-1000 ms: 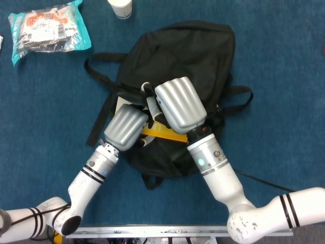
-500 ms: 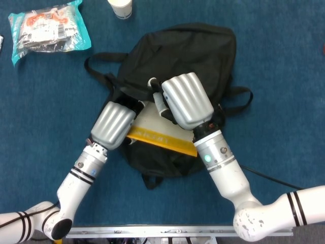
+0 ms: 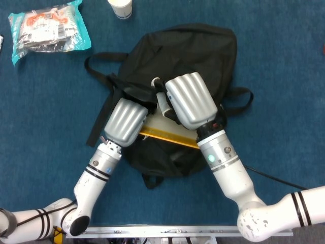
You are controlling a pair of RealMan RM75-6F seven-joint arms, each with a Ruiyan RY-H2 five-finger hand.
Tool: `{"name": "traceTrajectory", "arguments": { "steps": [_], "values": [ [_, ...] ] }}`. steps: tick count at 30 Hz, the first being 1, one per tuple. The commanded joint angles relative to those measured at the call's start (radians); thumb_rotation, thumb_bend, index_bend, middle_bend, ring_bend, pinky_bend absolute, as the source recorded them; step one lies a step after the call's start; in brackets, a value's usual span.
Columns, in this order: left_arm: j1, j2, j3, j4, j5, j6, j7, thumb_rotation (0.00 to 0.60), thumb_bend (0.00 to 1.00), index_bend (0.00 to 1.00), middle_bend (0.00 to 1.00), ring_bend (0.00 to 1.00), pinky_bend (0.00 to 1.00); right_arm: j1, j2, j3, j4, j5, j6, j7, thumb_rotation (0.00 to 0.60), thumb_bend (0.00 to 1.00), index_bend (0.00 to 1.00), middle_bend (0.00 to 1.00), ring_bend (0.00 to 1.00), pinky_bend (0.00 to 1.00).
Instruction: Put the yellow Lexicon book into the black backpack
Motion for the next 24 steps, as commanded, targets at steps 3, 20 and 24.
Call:
{"name": "traceTrajectory", "arguments": {
  "steps": [3, 20, 24],
  "values": [
    [-0.003, -0.018, -0.030, 0.028, -0.015, 0.020, -0.004, 0.600, 0.14, 0.69, 0.75, 0.66, 0.62, -0.001, 0.006, -0.001, -0.001, 0.000, 0.001, 0.001, 0.600, 0.62, 0.81, 0.74, 0.66, 0.90],
    [-0.019, -0.123, -0.119, 0.201, -0.061, 0.106, -0.102, 0.600, 0.17, 0.67, 0.77, 0.68, 0.71, 0.004, -0.001, -0.004, 0.000, 0.008, -0.002, 0.011, 0.600, 0.62, 0.81, 0.74, 0.66, 0.90],
    [-0.023, -0.131, -0.064, 0.246, -0.032, 0.089, -0.042, 0.600, 0.17, 0.59, 0.71, 0.63, 0.71, 0.004, 0.000, -0.002, -0.007, 0.006, -0.001, 0.015, 0.600, 0.62, 0.81, 0.74, 0.66, 0.90]
  ]
}}
